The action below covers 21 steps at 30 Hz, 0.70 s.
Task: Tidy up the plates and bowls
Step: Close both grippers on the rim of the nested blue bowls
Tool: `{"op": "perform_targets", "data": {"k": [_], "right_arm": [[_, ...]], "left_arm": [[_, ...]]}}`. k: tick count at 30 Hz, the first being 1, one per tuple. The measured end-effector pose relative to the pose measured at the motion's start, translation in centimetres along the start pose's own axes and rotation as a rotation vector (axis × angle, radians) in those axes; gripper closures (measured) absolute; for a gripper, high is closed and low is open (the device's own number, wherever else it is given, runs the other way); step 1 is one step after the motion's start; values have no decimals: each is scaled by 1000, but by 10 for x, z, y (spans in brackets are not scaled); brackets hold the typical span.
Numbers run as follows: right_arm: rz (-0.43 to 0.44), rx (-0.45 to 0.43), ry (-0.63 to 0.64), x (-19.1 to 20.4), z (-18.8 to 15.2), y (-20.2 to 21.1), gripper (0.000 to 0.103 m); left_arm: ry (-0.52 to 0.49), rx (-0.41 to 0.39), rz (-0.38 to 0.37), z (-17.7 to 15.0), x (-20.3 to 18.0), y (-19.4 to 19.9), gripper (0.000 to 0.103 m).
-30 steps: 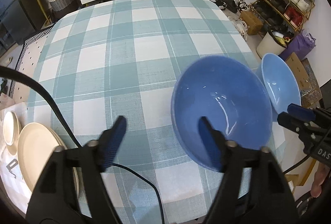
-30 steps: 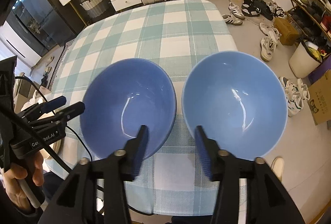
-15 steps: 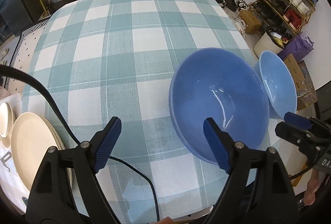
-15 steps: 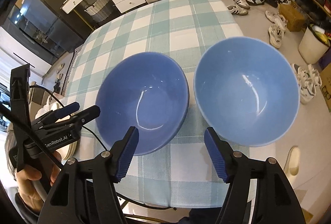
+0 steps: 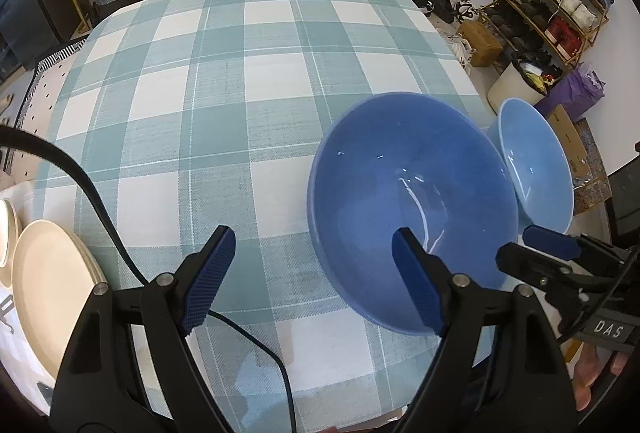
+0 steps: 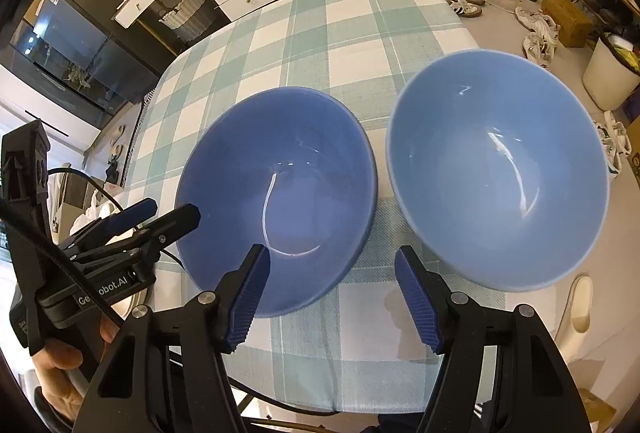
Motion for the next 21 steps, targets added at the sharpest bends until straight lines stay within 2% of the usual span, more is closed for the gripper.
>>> {"op": "perform_targets", "data": {"k": [4,9,11,16,21], "right_arm": [[1,-1,-8,0,3,-5,42],[5,14,-14,-1,7,-16,48],[5,22,-12,-1,7,-20,51],[-1,26,-8,0,10,-29,59],[-26,19,-6,-6,15,-32,72]], "left_arm": [[-2,7,2,1,-1,-7,30],[-14,23,-9,1,-6,-19,47],[-16,31,-6,2,-7,-24,60],[-27,51,-7,1,-10,-34,79],[-22,54,-1,2,-9,-39,87]]}}
Point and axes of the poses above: each gripper's, at about its wrist camera, not at the fingertips, and y roughly against the way its jaws point, x to its left, z to its top, the point moved 9 cm from there along -y, roughly the way its jaws point, and after that the axes turned 3 degrees about -y, right-handed, at the moved point
